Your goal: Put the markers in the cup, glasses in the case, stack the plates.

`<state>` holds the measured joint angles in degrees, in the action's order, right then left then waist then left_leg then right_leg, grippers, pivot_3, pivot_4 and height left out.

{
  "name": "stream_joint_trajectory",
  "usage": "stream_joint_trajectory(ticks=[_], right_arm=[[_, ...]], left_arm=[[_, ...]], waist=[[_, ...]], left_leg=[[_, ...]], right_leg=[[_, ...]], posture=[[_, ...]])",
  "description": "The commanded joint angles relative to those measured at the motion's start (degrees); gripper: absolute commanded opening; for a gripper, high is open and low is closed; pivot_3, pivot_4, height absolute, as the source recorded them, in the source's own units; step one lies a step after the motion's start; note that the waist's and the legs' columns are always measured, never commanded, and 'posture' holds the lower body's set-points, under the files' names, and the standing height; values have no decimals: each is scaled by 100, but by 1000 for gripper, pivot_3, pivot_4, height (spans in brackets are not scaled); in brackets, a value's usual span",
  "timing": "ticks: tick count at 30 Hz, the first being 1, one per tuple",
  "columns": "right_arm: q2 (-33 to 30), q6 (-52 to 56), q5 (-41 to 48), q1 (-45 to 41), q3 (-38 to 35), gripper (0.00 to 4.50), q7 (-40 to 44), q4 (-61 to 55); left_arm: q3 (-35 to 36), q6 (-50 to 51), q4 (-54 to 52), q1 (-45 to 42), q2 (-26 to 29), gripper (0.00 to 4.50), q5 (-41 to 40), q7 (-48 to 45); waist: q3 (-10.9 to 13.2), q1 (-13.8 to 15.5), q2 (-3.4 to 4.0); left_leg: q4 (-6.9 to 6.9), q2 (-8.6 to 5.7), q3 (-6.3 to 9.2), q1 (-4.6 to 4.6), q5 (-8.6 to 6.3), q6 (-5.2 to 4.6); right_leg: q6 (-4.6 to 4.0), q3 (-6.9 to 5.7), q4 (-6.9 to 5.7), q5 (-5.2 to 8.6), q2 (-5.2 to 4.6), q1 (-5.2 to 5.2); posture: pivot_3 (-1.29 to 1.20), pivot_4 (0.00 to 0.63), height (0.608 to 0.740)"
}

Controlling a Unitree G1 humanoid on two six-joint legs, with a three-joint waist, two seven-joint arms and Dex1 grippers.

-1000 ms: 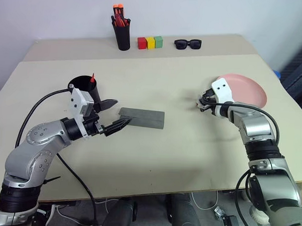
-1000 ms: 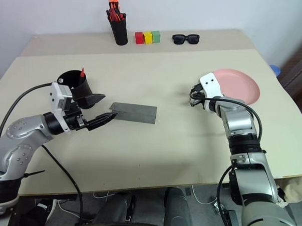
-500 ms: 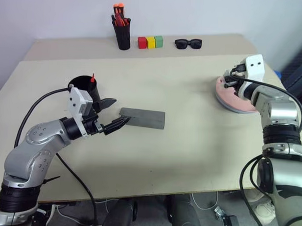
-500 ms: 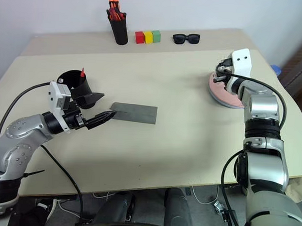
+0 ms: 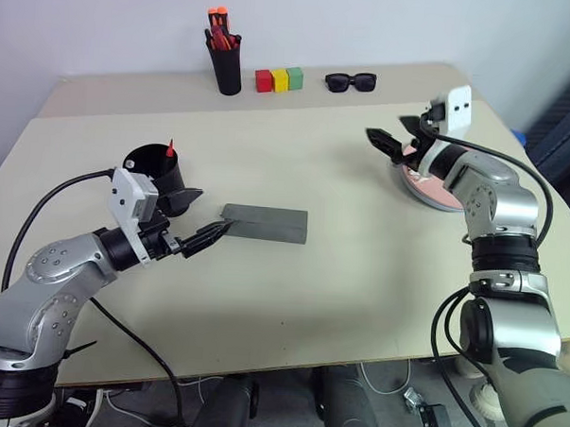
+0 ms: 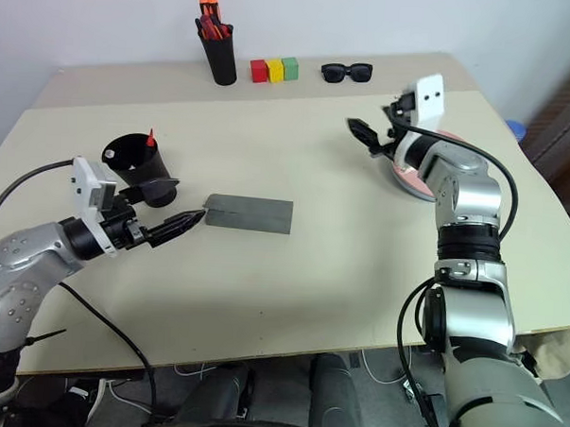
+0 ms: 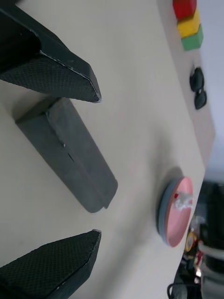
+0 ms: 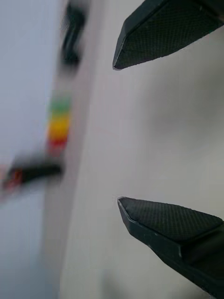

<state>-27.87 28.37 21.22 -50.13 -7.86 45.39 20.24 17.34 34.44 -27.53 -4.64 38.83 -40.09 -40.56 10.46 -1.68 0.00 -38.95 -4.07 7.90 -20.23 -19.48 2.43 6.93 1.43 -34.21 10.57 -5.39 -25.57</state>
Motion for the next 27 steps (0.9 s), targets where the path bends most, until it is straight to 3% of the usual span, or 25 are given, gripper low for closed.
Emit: stream_joint_trajectory(ticks=[1, 7, 12, 19, 27], right_arm=[[51, 466, 801, 686, 186, 4423, 824, -1321], [-355, -399, 531, 2078, 942, 4423, 1902, -2452], [-479, -1233, 149, 2175, 915, 4479, 1925, -2034], [-982, -1545, 145, 2679, 516, 4479, 1845, -2428], [-1308, -1860, -76, 2931, 318, 4479, 1652, -2491]], left_arm=[[453, -237, -221, 278, 153, 4500, 48, -54], [759, -392, -335, 738, 297, 4500, 147, -161], [1039, -797, 8, 1023, 442, 4500, 299, -548], [640, -1735, 914, 745, 489, 4500, 930, -1057], [3, -2108, 1371, 128, 175, 4500, 1207, -1056]], waist=[[-1, 48, -1], [0, 102, 0], [1, 61, 2], [0, 105, 1], [1, 100, 0]], left_leg=[[0, 0, 2, 0, -2, -3], [-4, -5, -2, -3, -4, -4], [-5, 0, -14, 11, -2, -2], [-6, 4, -11, 24, 0, 1], [-5, 4, -11, 23, 0, 1]], right_leg=[[0, -2, 2, 0, 0, 1], [2, -2, 6, 0, -6, 2], [-2, 3, -2, -3, 1, 5], [-7, 1, 4, -5, 6, 24], [-7, 1, 4, -6, 5, 21]], posture=[[0, 150, 740], [0, 150, 740], [0, 150, 740], [0, 150, 740], [0, 150, 740]])
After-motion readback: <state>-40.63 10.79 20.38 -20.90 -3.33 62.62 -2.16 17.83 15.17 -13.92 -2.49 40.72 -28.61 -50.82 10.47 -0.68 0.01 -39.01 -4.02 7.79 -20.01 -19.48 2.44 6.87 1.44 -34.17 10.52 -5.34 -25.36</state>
